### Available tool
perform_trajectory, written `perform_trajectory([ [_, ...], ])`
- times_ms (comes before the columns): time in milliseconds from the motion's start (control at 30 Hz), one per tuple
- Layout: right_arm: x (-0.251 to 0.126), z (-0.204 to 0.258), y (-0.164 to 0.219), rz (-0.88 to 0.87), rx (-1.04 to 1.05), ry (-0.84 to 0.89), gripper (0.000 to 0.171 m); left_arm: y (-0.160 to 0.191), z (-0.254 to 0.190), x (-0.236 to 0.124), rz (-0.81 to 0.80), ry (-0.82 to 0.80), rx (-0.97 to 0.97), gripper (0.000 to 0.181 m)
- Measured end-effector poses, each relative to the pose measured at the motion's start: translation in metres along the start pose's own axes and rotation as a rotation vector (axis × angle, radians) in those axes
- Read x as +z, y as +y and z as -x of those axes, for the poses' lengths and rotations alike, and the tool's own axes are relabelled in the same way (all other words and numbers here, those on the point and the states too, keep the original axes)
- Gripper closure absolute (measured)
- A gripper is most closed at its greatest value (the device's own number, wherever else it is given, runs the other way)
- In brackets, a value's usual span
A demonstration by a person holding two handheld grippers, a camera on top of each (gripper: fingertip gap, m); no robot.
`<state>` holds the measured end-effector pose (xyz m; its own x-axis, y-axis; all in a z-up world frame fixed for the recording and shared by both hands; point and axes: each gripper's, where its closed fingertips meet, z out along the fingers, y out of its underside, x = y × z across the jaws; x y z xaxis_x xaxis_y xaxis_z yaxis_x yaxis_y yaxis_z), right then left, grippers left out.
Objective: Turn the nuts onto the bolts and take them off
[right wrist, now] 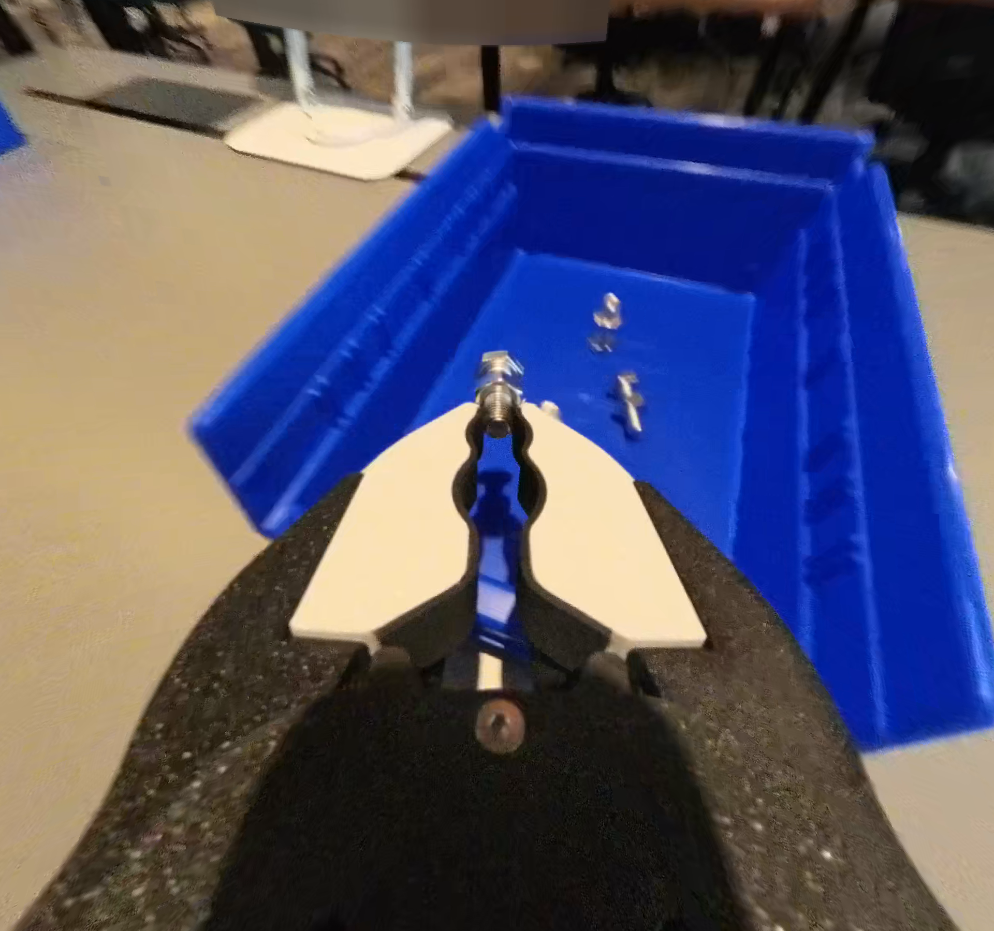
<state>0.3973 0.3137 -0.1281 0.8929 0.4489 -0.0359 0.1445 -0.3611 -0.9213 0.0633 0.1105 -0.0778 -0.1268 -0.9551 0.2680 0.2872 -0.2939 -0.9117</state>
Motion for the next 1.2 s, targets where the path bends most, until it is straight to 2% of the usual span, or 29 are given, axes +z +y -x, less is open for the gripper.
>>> perform_trajectory([
  [100, 0.002, -0.023, 0.020, 0.088, 0.020, 0.081, 0.161, 0.000, 0.000, 0.000, 0.001, 0.003, -0.005, 0.169],
  [267, 0.005, -0.033, 0.021, 0.118, 0.045, 0.121, 0.161, 0.001, -0.001, 0.000, 0.007, 0.003, 0.000, 0.170],
  [467, 0.018, -0.041, 0.030, 0.312, -0.012, 0.164, 0.161, 0.001, 0.000, 0.000, 0.008, -0.004, 0.005, 0.171],
  [733, 0.038, -0.043, 0.048, 0.431, -0.046, 0.143, 0.161, 0.000, 0.000, -0.001, 0.006, -0.002, 0.007, 0.172],
  [833, 0.036, -0.044, 0.046, 0.409, -0.039, 0.146, 0.158, 0.000, 0.000, -0.001, 0.005, 0.000, 0.007, 0.173],
  [967, 0.032, -0.046, 0.034, 0.332, -0.035, 0.162, 0.135, 0.000, -0.001, -0.002, 0.002, 0.000, 0.011, 0.173],
  [1100, 0.017, -0.037, 0.003, 0.139, -0.011, 0.119, 0.122, -0.002, 0.000, -0.002, -0.006, -0.007, 0.018, 0.173],
  [1200, -0.002, -0.020, -0.029, -0.073, 0.019, 0.027, 0.113, -0.004, 0.002, -0.004, -0.013, -0.026, 0.033, 0.172],
])
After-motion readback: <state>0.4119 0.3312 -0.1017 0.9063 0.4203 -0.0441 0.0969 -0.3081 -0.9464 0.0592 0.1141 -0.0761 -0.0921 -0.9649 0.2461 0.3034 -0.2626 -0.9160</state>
